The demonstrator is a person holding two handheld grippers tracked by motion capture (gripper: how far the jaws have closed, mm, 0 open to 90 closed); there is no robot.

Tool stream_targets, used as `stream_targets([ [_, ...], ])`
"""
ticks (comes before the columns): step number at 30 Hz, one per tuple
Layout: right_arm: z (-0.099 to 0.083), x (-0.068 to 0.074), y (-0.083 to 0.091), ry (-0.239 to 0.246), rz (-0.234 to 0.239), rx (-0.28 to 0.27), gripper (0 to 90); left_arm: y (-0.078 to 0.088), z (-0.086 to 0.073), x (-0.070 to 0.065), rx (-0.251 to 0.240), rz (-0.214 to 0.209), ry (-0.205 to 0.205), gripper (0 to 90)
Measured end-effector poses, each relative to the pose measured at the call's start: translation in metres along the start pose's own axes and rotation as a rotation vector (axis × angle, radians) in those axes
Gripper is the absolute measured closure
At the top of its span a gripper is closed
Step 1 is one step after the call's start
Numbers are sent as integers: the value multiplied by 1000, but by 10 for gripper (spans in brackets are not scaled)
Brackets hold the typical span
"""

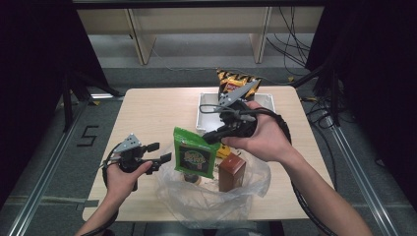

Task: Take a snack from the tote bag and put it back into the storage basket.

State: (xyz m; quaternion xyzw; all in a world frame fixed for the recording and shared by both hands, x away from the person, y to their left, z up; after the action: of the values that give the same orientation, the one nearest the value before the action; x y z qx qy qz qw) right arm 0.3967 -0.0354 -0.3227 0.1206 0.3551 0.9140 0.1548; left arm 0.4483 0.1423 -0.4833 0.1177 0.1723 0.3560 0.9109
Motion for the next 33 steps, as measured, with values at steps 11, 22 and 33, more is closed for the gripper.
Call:
stream_targets([
  [11,6,-1,10,-7,-7,-37,900,-1,0,-1,2,-2,-1,279],
  [22,13,-3,19,1,-21,-66,900,-1,0,-1,2,-3,-2,279],
  [33,15,-2,25,-29,-14,-81,900,-1,0,-2,2,-4,1,279],
])
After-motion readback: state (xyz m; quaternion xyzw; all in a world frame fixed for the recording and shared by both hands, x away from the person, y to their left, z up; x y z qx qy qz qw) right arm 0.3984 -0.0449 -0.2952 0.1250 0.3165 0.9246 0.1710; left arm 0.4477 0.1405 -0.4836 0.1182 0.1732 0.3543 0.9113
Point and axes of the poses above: each handheld gripper's, and its own axes: y roughly backward along the jaws, z roughly out of its top, x roughly to its left, the point moved 10 cm from there along -y, roughly forward along the jaws, and after that the axes turned 1 degree about -x, right-handed, at the moved point
